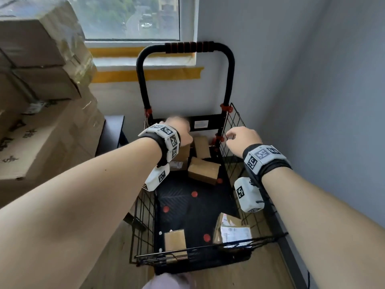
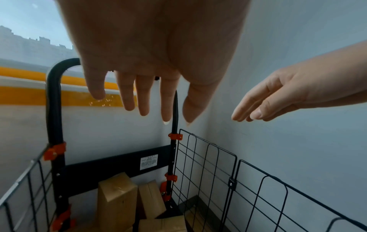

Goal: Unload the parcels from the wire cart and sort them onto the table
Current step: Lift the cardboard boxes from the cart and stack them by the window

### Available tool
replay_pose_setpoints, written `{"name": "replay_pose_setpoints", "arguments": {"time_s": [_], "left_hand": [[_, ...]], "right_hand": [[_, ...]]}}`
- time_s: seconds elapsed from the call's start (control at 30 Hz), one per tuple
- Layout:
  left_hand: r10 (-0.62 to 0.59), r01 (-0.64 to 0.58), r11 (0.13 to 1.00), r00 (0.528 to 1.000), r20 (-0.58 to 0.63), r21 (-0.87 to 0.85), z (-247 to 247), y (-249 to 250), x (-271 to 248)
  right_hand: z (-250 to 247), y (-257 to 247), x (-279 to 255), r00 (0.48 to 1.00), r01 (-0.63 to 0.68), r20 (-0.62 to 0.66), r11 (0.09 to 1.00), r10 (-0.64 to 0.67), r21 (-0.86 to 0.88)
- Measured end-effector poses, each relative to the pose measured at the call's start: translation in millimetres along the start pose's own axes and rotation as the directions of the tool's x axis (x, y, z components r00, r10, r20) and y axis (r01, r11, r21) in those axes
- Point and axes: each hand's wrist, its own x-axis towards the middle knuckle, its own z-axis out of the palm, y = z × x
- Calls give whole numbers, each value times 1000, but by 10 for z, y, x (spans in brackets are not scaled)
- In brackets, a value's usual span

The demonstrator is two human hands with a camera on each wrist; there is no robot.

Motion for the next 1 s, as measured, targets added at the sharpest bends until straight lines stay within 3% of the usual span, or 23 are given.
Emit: {"name": "replay_pose_setpoints", "arguments": {"time_s": [0.2,0.5,0.67,0.87,1.0], "left_hand": [[-24,35,994,994,106,-102,364,87,666],[-69,139,952,966,251,-273,952,-31,1584],[-117,205,934,949,292,-293,1368,-83,1956],[-101,199,943,934,342,-267,1776,-75,2481],[-116,269,911,894,432,-312,2167,-78,2766]], "right_hand": [[280,226,579,992,-58,113,998,61,-24],[891,481,1380,940,-123,312,989,141,-77],[1194,540,1663,905,-138,391,985,169,-105],[1643,600,2215,884,-149,431,983,180,-104],[2057,716,2524,835,-168,507,977,211,-131]]}}
